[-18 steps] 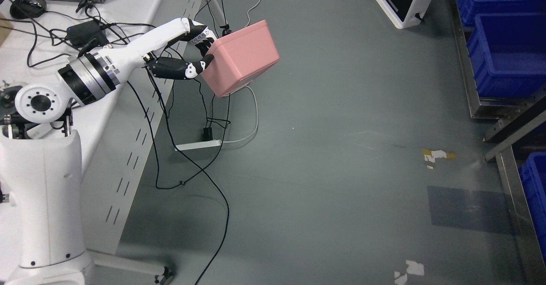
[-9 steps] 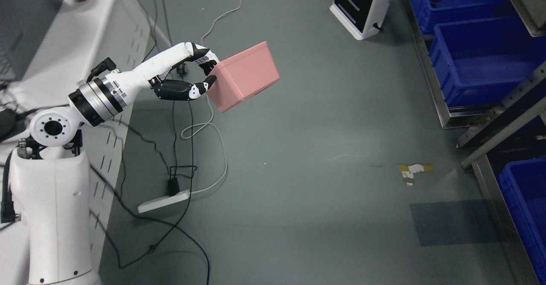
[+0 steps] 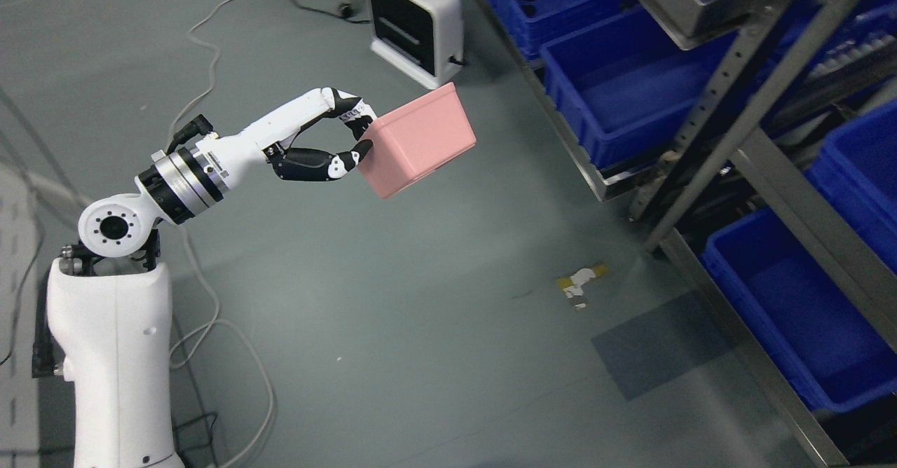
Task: Place storage box into left shelf container
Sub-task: 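Carry the pink box in the left hand while turning toward the shelf, then lower the pink box into the blue shelf bin with the left hand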
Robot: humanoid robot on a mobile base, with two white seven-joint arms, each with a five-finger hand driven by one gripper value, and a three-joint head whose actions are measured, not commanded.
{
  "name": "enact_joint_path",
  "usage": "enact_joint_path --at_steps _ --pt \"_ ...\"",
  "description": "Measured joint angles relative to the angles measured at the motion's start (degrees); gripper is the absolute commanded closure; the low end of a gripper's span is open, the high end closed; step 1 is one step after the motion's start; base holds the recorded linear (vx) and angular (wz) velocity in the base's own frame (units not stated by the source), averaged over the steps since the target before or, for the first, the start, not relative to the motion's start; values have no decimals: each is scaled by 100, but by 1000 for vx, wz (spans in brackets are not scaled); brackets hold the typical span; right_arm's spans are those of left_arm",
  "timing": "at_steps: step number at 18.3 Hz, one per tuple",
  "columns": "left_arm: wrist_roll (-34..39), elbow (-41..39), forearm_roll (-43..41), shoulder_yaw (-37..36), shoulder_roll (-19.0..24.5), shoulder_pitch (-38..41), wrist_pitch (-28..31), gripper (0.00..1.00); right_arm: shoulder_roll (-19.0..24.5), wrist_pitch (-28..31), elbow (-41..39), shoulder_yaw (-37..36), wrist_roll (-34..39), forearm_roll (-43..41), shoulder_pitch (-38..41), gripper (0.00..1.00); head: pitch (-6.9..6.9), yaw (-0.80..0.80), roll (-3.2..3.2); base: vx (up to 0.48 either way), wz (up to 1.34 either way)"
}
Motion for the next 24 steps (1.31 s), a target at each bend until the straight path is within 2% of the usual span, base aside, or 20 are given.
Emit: enact_joint_path --at_steps 14,20,24 --pt "-9 -5 -64 -430 -381 372 -171 98 0 0 0 0 -7 0 2 0 -1 0 0 227 -1110" --pt "118 3 -846 -445 -657 472 -243 98 0 0 0 0 -18 0 2 0 -2 0 0 108 -630" --pt "159 76 -1552 -109 -765 509 -268 98 0 0 0 0 -36 0 2 0 -2 0 0 44 -234"
